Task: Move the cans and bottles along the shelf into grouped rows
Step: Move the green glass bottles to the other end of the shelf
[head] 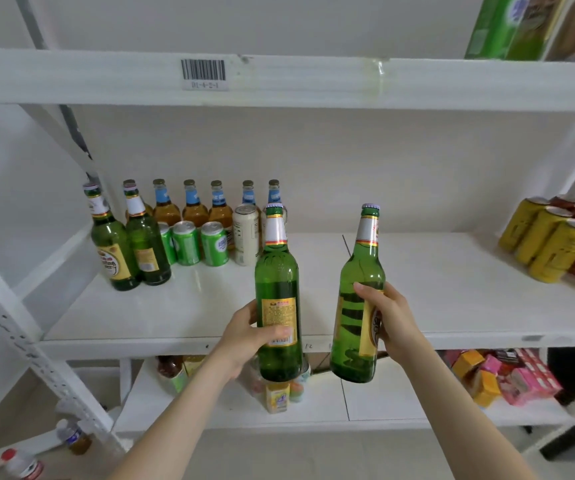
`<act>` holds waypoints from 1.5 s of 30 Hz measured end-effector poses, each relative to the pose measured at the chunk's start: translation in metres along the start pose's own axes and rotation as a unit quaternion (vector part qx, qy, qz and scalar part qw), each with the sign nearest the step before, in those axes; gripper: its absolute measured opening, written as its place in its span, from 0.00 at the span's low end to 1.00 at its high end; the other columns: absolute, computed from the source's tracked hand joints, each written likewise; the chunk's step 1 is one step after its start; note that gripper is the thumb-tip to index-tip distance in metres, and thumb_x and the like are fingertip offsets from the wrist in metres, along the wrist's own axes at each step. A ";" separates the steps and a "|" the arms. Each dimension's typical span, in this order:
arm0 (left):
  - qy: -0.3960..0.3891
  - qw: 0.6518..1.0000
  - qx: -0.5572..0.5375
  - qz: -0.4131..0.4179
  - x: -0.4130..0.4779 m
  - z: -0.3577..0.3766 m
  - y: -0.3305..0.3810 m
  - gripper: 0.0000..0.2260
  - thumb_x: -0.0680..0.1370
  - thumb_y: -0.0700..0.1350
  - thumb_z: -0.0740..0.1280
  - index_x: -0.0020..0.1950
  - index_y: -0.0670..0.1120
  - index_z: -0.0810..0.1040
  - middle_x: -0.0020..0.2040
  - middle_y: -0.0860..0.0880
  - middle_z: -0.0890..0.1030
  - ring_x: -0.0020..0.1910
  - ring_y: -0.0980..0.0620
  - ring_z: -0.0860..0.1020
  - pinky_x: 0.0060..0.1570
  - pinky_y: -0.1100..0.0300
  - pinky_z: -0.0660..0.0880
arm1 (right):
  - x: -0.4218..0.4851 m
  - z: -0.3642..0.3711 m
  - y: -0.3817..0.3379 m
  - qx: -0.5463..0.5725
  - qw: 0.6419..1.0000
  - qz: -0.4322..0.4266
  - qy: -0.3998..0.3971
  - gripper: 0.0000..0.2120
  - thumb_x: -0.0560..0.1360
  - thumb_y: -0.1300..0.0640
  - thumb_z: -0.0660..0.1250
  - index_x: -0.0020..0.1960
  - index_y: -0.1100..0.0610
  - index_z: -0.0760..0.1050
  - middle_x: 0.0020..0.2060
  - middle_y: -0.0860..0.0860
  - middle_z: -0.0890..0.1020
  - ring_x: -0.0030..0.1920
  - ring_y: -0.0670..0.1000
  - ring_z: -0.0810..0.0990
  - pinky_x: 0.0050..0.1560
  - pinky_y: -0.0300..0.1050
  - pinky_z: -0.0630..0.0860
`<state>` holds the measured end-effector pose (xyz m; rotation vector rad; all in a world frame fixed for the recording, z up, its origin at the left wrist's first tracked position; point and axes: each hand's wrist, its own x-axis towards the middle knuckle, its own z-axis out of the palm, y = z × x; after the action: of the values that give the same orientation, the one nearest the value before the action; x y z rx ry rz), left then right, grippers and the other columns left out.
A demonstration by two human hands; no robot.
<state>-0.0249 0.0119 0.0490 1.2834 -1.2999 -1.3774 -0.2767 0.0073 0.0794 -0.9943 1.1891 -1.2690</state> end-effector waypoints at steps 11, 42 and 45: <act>-0.013 1.000 0.008 0.000 0.035 0.123 0.023 0.34 0.54 0.54 0.80 0.59 0.51 0.78 0.56 0.48 0.84 0.57 0.48 0.81 0.59 0.46 0.78 | 0.021 -0.118 -0.025 -0.017 1.000 0.002 0.001 0.26 0.65 0.49 0.75 0.60 0.57 0.76 0.51 0.59 0.83 0.50 0.59 0.84 0.44 0.51 0.81; 0.004 1.000 0.015 0.026 0.244 0.480 0.050 0.22 0.66 0.33 0.78 0.55 0.49 0.79 0.52 0.48 0.84 0.51 0.51 0.82 0.45 0.59 0.79 | 0.198 -0.464 -0.075 0.006 1.000 -0.023 0.008 0.27 0.60 0.52 0.78 0.57 0.56 0.78 0.48 0.55 0.86 0.51 0.58 0.85 0.54 0.57 0.81; 0.010 0.999 0.021 0.036 0.265 0.484 0.051 0.22 0.65 0.33 0.79 0.55 0.49 0.79 0.51 0.48 0.84 0.50 0.52 0.83 0.42 0.62 0.79 | 0.222 -0.468 -0.070 0.015 1.000 -0.027 0.003 0.28 0.60 0.52 0.78 0.58 0.55 0.78 0.50 0.55 0.85 0.53 0.58 0.84 0.57 0.59 0.80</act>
<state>-0.5426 -0.1850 0.0368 1.2628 -1.3555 -1.2912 -0.7639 -0.1799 0.0577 -1.0074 1.1511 -1.3289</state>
